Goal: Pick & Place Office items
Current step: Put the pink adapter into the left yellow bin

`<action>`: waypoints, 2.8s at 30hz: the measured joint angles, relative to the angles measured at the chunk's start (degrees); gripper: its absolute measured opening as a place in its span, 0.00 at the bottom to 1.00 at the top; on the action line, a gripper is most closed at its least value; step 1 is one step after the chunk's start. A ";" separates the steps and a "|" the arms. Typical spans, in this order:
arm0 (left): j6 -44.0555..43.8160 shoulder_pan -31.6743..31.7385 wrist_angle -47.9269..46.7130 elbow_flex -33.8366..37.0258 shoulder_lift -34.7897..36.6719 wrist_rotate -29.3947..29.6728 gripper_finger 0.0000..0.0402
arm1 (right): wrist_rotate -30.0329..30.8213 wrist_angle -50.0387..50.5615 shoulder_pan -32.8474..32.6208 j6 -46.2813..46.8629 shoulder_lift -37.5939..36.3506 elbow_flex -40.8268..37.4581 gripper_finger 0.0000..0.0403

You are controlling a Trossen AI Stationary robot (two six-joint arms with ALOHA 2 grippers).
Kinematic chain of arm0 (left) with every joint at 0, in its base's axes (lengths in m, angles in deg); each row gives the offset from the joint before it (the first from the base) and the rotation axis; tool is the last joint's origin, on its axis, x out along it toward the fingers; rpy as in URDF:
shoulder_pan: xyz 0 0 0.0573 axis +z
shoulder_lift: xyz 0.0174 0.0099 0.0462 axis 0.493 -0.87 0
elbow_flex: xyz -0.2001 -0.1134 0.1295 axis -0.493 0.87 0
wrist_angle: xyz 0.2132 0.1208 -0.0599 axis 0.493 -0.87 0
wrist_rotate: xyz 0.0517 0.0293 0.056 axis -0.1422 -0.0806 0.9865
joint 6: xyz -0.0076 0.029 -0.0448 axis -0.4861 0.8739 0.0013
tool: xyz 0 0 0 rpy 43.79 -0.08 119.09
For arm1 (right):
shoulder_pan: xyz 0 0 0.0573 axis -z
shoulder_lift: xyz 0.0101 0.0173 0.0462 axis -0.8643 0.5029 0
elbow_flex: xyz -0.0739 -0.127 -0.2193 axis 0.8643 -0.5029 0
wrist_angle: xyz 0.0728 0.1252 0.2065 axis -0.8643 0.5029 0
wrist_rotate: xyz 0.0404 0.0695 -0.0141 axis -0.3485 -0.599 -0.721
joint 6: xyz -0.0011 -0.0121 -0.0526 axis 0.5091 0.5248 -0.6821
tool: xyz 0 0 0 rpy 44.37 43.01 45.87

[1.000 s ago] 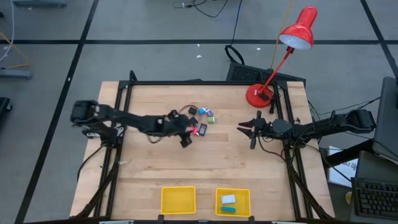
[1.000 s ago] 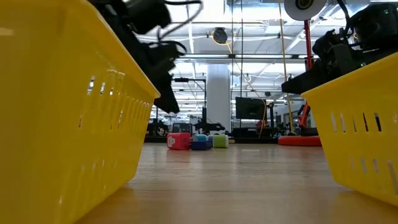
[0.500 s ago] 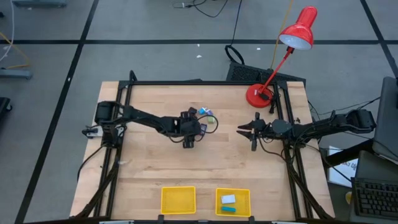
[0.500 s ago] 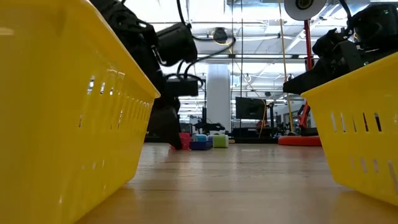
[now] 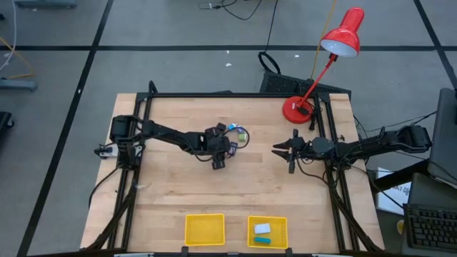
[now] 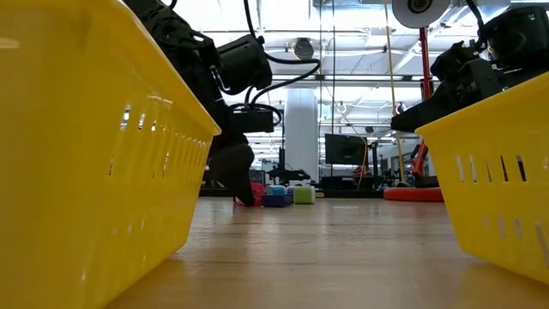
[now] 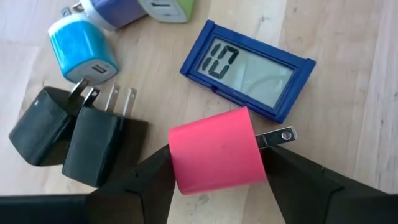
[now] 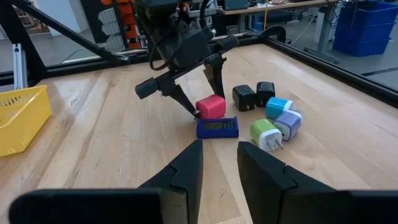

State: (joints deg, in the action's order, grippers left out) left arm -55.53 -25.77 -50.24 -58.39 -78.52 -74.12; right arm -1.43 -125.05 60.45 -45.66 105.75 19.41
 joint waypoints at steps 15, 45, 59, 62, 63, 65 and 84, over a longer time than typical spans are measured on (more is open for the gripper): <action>-1.02 -0.09 -0.07 0.00 0.00 -0.29 0.43 | 0.00 0.04 0.00 0.00 0.01 -0.01 0.22; -10.32 -22.21 -5.33 0.04 27.96 -3.57 0.43 | 0.15 1.76 0.02 0.15 0.00 -0.04 0.22; -21.08 -45.97 -4.37 0.05 25.01 12.12 0.43 | 0.20 1.58 0.02 3.68 0.00 -0.04 0.22; -26.63 -48.08 -4.98 0.00 22.55 12.07 0.43 | 0.22 1.75 0.02 4.88 0.02 -0.04 0.22; -28.09 -48.68 -5.11 0.02 21.44 11.32 0.43 | 0.35 1.77 0.02 4.82 0.02 -0.04 0.22; -30.34 -49.40 -5.01 0.02 19.40 9.16 0.43 | 1.83 2.13 0.00 3.86 0.02 -0.04 0.22; -41.49 -49.43 -10.84 0.04 10.34 -4.67 0.46 | 9.23 2.90 0.02 6.33 0.00 -0.04 0.22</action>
State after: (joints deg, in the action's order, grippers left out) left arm -97.02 -75.20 -61.08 -58.35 -68.18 -78.79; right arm 7.80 -122.15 60.47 -39.33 105.75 19.37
